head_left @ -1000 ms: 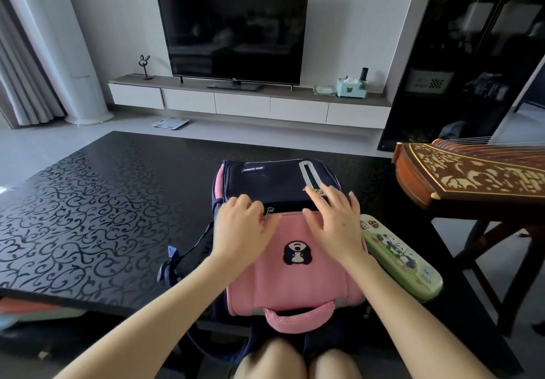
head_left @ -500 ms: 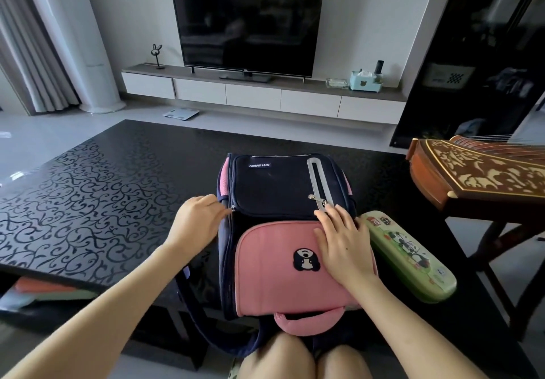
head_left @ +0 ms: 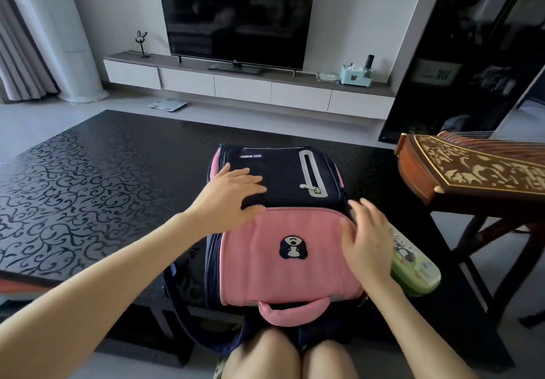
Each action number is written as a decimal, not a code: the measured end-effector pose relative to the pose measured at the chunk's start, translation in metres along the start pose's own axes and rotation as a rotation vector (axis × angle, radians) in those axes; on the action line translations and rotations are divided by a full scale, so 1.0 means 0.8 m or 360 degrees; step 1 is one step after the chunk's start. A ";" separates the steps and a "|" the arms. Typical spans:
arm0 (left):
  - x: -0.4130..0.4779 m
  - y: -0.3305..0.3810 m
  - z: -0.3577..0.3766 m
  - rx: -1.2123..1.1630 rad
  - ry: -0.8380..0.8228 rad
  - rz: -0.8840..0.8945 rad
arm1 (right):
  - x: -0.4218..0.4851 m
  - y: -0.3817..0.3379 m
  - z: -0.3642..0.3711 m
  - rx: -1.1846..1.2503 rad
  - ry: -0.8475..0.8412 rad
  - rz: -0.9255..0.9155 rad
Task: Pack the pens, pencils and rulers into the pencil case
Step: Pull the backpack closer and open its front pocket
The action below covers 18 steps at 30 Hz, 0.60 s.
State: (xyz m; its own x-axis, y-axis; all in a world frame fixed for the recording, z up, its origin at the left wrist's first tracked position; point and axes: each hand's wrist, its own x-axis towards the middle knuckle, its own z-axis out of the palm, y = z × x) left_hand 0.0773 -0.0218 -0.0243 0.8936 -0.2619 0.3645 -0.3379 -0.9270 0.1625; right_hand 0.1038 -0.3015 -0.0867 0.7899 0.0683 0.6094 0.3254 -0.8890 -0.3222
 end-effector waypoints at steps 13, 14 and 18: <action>0.019 0.016 -0.007 -0.0084 -0.0054 -0.0330 | -0.012 0.157 -0.005 -0.0778 -0.1123 0.0522; 0.021 0.018 -0.009 -0.0077 -0.0015 -0.0351 | -0.013 0.154 -0.005 -0.0747 -0.1066 0.0561; 0.036 0.030 -0.027 -0.0199 0.0146 -0.0483 | -0.012 0.140 -0.029 -0.0467 -0.0736 0.0741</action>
State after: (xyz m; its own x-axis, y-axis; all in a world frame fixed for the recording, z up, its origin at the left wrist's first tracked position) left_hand 0.0883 -0.0457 0.0097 0.9305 0.0515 0.3625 -0.0993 -0.9175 0.3852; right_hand 0.1203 -0.4123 -0.1121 0.9731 -0.2206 0.0659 -0.2008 -0.9532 -0.2262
